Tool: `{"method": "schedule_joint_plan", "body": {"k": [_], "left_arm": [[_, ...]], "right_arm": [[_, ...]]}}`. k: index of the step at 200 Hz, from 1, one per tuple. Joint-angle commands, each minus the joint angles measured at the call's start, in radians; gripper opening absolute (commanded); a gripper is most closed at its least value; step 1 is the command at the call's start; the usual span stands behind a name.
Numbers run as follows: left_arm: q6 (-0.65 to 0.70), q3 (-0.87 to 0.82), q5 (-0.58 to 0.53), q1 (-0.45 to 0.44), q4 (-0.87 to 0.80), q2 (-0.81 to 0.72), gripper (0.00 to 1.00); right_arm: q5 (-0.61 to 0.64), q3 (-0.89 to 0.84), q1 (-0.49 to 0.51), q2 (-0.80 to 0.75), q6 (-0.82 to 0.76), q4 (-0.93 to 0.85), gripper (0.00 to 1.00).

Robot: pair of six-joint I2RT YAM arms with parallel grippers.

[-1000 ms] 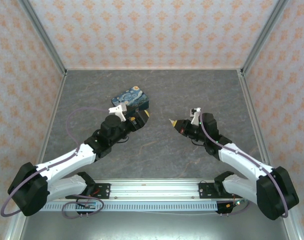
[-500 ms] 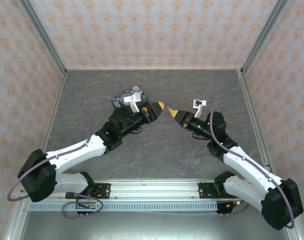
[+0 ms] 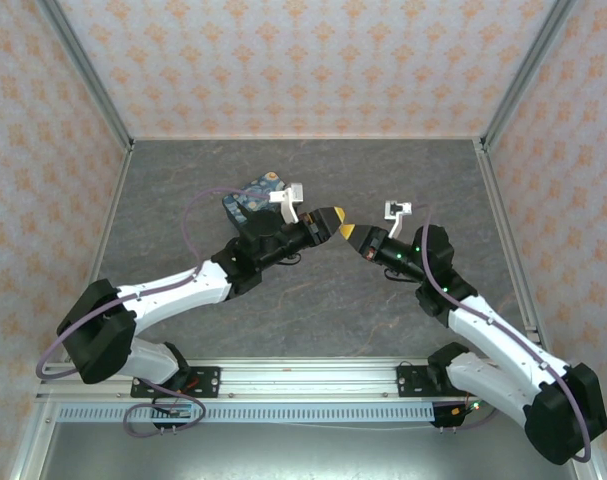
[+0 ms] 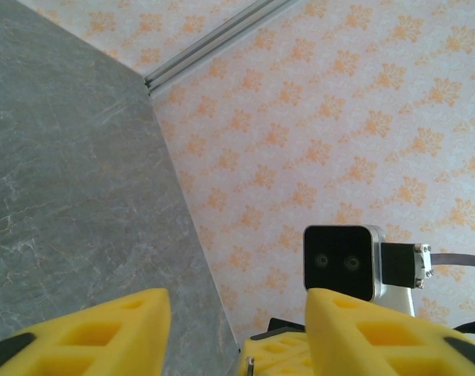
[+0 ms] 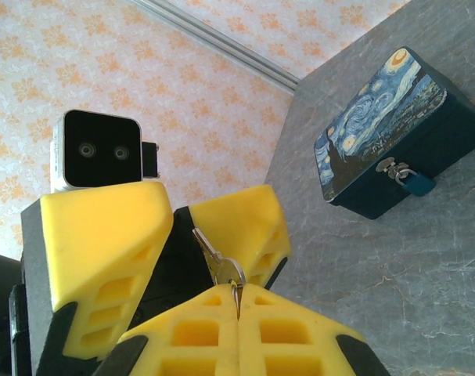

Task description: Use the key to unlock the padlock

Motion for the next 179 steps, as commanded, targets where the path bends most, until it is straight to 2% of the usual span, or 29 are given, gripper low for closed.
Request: {"method": "schedule_joint_plan", "body": {"k": [1, 54, 88, 109, 132, 155, 179], "left_arm": [[0.015, 0.038, 0.015, -0.009, 0.032, 0.011, 0.42], [0.02, 0.051, 0.023, -0.014, 0.022, 0.021, 0.23], [0.048, 0.057, 0.017, -0.015, -0.015, 0.01, 0.01], [0.099, 0.066, -0.004, -0.015, -0.089, -0.021, 0.0], [0.174, 0.085, -0.001, -0.006, -0.188, -0.064, 0.0], [0.233, 0.107, 0.036, 0.015, -0.26, -0.107, 0.0], [0.273, 0.12, 0.093, 0.05, -0.304, -0.153, 0.0]], "right_arm": [[-0.018, 0.024, 0.006, -0.02, -0.016, 0.0, 0.0], [-0.015, 0.026, 0.006, -0.021, -0.013, 0.0, 0.0], [-0.01, 0.031, 0.007, -0.025, -0.029, -0.037, 0.0], [0.004, 0.035, 0.007, -0.045, -0.067, -0.087, 0.09], [0.006, 0.031, 0.006, -0.075, -0.104, -0.111, 0.27], [-0.046, 0.044, 0.005, -0.086, -0.14, -0.108, 0.4], [-0.13, 0.072, -0.01, -0.071, -0.156, -0.068, 0.47]]}}
